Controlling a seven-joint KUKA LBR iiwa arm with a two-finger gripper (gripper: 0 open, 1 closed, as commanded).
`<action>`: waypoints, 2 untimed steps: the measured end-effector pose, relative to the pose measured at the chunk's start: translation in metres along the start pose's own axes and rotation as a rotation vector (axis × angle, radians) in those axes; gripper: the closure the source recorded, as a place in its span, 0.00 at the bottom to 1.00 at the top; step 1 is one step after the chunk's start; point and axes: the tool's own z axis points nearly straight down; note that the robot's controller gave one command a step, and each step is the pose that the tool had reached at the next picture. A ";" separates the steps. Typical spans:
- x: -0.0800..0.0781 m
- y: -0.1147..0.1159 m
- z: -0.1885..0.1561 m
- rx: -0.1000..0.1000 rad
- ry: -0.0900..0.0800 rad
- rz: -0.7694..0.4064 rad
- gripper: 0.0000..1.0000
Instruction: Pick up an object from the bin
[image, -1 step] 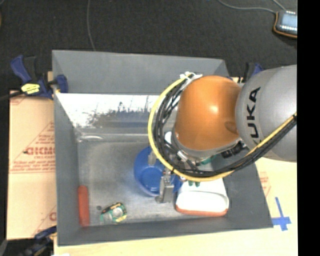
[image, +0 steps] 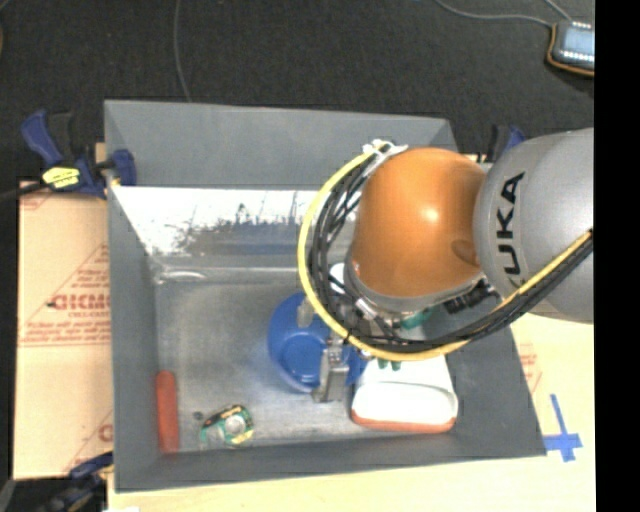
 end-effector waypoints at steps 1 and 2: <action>-0.002 0.004 0.015 0.000 0.002 0.058 0.00; 0.004 0.009 0.026 0.000 0.000 0.042 0.00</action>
Offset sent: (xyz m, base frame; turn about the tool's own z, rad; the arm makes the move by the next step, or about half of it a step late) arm -0.0043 0.0098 -0.0259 0.0410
